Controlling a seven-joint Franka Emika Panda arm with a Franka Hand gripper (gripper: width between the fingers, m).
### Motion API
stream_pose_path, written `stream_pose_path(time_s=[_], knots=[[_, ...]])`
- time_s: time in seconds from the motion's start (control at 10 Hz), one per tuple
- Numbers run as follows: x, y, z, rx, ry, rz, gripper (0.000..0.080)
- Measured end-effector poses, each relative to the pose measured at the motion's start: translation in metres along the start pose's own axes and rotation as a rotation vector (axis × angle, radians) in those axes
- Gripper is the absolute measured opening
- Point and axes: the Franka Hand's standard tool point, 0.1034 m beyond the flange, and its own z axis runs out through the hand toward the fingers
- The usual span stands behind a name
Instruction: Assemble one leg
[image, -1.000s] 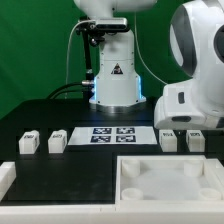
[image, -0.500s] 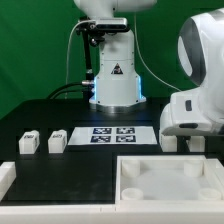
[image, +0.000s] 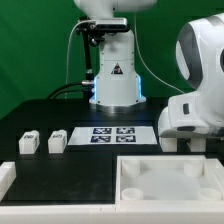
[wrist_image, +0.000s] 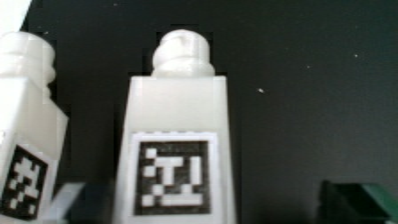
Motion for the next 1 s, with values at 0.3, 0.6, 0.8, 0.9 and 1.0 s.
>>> stream_pose_path(time_s=[0.3, 0.6, 0.8, 0.9, 1.0], knots=[[-0.0001, -0.0001, -0.0001, 0.0, 0.0, 0.0, 0.029], [-0.0001, -0.0001, -0.0001, 0.0, 0.0, 0.0, 0.029], [-0.0001, -0.0001, -0.0001, 0.0, 0.0, 0.0, 0.029], [-0.0001, -0.0001, -0.0001, 0.0, 0.0, 0.0, 0.029], [-0.0013, 0.0016, -0.004, 0.0, -0.004, -0.011, 0.0291]])
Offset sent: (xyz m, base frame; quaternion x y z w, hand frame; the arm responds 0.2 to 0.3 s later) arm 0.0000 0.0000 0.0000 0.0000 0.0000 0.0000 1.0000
